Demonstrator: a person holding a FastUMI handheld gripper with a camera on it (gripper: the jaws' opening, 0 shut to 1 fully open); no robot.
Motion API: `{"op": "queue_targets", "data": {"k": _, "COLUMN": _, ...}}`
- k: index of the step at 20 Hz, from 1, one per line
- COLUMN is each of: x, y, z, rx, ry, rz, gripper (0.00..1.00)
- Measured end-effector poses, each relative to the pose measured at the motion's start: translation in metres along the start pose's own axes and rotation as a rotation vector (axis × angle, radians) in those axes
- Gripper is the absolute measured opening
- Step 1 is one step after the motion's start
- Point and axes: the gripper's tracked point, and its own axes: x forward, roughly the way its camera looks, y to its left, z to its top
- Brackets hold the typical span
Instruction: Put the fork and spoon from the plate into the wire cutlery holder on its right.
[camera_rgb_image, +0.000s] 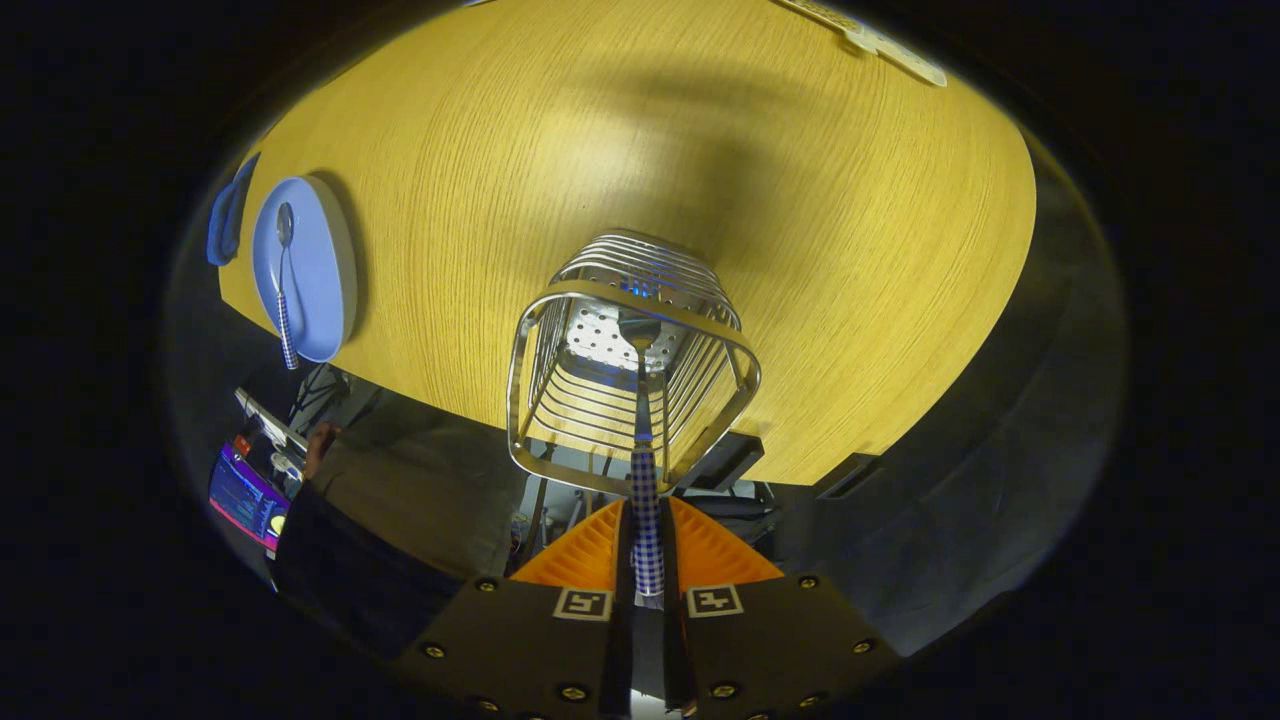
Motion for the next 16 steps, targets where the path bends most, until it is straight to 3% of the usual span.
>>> {"op": "queue_targets", "data": {"k": 3, "x": -0.006, "y": -0.002, "z": 0.0, "rx": 0.003, "ry": -0.035, "rz": 0.002, "gripper": 0.13}}
{"op": "queue_targets", "data": {"k": 6, "x": -0.016, "y": -0.007, "z": -0.003, "rx": 0.014, "ry": -0.087, "rz": -0.021, "gripper": 0.28}}
{"op": "queue_targets", "data": {"k": 16, "x": -0.052, "y": 0.028, "z": -0.031, "rx": 0.093, "ry": -0.342, "rz": -0.031, "gripper": 0.29}}
